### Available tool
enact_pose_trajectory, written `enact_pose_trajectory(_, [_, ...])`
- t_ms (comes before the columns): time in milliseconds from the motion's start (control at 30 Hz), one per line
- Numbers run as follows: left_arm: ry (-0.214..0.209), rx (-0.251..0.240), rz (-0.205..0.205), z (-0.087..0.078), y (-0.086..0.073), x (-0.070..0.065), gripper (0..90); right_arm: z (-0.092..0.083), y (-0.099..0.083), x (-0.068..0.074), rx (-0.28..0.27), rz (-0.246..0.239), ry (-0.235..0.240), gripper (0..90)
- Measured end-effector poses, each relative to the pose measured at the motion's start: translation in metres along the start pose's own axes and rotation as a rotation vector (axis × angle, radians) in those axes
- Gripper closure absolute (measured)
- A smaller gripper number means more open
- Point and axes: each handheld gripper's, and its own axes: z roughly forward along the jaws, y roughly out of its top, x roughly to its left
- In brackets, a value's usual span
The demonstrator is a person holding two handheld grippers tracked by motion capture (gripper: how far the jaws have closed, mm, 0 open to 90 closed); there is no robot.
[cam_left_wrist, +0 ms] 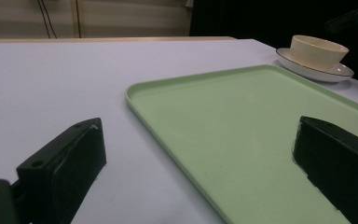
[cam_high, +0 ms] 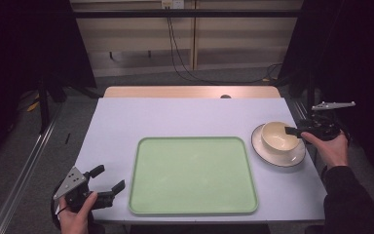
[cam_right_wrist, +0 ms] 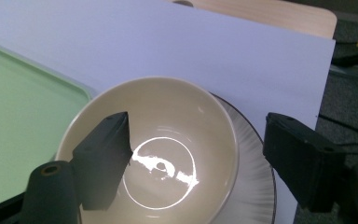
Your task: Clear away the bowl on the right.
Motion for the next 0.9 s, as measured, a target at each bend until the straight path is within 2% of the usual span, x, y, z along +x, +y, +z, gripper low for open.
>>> enact_pose_trajectory(100, [0.003,-0.002,-0.005,0.0,0.0,0.0,2.6,0.003,0.0,-0.002,0.018,-0.001,-0.016,24.9])
enact_pose_trajectory(133, [-0.001,0.003,-0.002,0.0,0.0,-0.001,2.6,0.004,0.001,-0.004,0.039,0.011,-0.031,31.1])
enact_pose_trajectory(200, [0.001,0.005,0.004,0.001,0.0,-0.001,2.6,0.006,0.001,-0.007,0.045,0.019,-0.034,32.1])
enact_pose_trajectory(233, [0.001,0.005,0.003,0.001,0.0,-0.001,2.6,0.008,0.001,-0.008,0.07,0.031,-0.052,33.3])
enact_pose_trajectory(300, [-0.002,0.003,-0.001,0.0,0.0,-0.001,2.6,0.013,-0.001,-0.01,0.11,0.025,-0.068,34.3])
enact_pose_trajectory(367, [-0.006,0.005,-0.001,0.001,0.0,0.0,2.6,0.018,-0.005,-0.012,0.149,0.025,-0.06,38.6])
enact_pose_trajectory(467, [-0.006,0.009,0.006,0.001,0.0,-0.001,2.5,0.028,-0.009,-0.014,0.208,0.043,-0.064,38.7])
enact_pose_trajectory(633, [-0.002,0.005,0.001,0.0,0.0,-0.001,2.5,0.033,-0.013,-0.016,0.215,0.046,-0.059,44.5])
enact_pose_trajectory(700, [-0.002,0.006,0.002,0.0,0.0,-0.001,2.5,0.033,-0.014,-0.016,0.219,0.059,-0.053,50.5])
enact_pose_trajectory(800, [-0.002,0.006,0.002,0.0,0.0,-0.001,2.6,0.037,-0.016,-0.016,0.244,0.06,-0.055,54.1])
enact_pose_trajectory(833, [-0.002,0.007,0.001,0.0,0.0,-0.001,2.5,0.038,-0.016,-0.016,0.253,0.066,-0.041,57.6])
enact_pose_trajectory(900, [-0.002,0.008,0.001,0.0,0.0,-0.001,2.5,0.04,-0.016,-0.016,0.263,0.067,-0.033,58.9])
